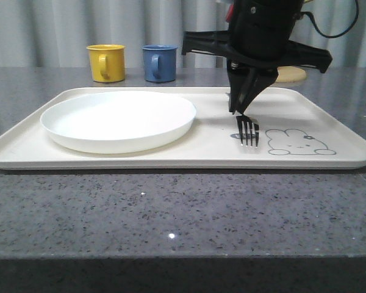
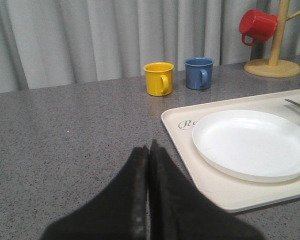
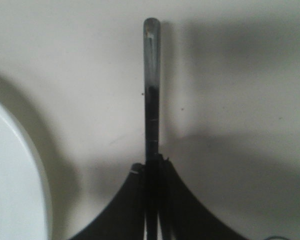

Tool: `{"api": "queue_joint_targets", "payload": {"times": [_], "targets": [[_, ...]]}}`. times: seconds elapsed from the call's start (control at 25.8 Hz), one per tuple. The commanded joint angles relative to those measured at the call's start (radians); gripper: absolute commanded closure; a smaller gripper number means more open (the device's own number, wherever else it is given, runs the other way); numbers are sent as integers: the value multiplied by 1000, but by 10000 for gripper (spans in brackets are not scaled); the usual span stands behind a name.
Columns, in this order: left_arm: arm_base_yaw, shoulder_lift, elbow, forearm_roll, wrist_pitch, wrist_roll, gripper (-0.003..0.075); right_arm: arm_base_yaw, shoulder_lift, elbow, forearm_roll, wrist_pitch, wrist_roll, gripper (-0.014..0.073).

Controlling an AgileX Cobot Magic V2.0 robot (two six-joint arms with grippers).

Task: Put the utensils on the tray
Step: 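Lower the fork onto the tray beside the plate and release, then grasp the silver chopsticks with the right gripper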

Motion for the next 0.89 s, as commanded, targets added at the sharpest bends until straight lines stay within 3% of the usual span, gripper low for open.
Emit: {"api": "queue_joint_targets", "payload": {"times": [0.0,0.16,0.43,0.58,0.85], "targets": [[0,14,-25,-11,-74,-10,738,-1,-36,-35,13,-50,0,573],[0,14,-25,-11,-74,-10,738,-1,-36,-35,18,-53,0,415],[0,14,-25,-11,-74,-10,738,-12,-65,-63,18,3,-2,211],[0,14,-25,-11,-74,-10,738,-95,-134,-94,-8,108,-145,196],[0,14,-25,-11,-74,-10,738,-362,-223,-74,0,255,-464,204]]}}
